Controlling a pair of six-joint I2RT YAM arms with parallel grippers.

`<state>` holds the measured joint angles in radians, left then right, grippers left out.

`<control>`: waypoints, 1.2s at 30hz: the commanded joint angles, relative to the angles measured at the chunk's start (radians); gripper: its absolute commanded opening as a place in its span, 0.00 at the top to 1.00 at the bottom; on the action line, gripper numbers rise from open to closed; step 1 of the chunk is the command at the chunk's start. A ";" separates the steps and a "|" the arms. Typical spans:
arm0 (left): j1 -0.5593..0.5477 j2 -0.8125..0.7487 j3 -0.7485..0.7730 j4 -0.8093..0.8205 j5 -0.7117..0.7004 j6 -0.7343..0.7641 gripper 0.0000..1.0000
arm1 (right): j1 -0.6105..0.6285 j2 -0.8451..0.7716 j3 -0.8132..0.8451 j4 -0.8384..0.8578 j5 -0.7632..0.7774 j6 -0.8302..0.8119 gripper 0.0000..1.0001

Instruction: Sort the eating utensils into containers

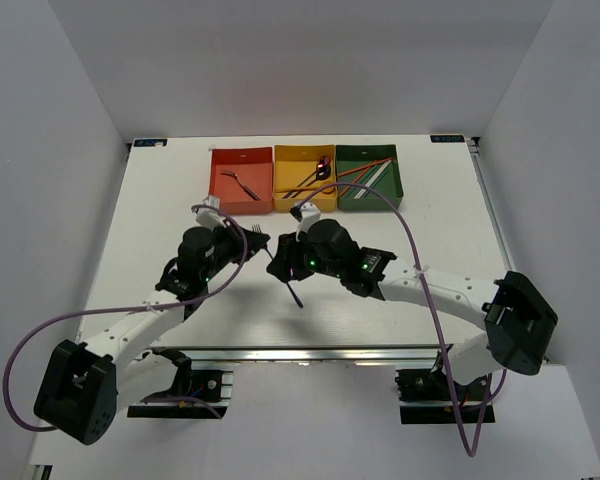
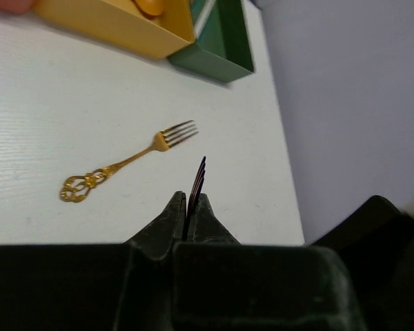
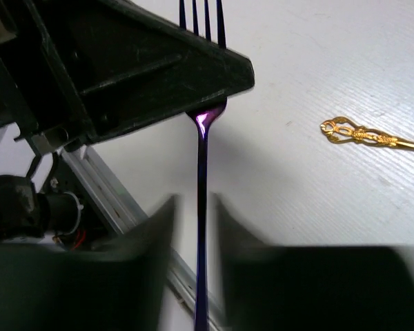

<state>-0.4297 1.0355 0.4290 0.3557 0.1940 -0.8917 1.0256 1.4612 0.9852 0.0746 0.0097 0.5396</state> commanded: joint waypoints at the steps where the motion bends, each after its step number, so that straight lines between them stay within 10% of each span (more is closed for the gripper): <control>1: -0.001 0.030 0.188 -0.150 -0.160 0.049 1.00 | -0.002 -0.054 0.012 0.007 0.109 0.014 0.37; 3: 0.005 0.093 0.291 -0.320 -0.341 0.114 1.00 | -0.016 -0.133 -0.032 -0.031 0.198 0.034 0.12; 12: 0.190 0.541 0.889 -0.518 -0.562 0.313 1.00 | -0.084 -0.424 -0.178 -0.183 0.352 0.000 0.11; 26: 0.255 1.158 1.605 -0.618 -0.439 0.530 0.96 | -0.094 -0.677 -0.298 -0.265 0.383 -0.013 0.11; 32: 0.256 1.196 1.568 -0.604 -0.435 0.507 0.68 | -0.094 -0.650 -0.289 -0.271 0.394 -0.030 0.11; 33: 0.256 1.190 1.564 -0.603 -0.438 0.493 0.45 | -0.094 -0.644 -0.286 -0.271 0.394 -0.032 0.11; 36: 0.256 1.167 1.558 -0.601 -0.417 0.468 0.16 | -0.096 -0.613 -0.273 -0.266 0.394 -0.033 0.10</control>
<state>-0.1783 2.2688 1.9842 -0.2581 -0.2455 -0.3985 0.9340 0.8330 0.6891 -0.2062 0.3798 0.5201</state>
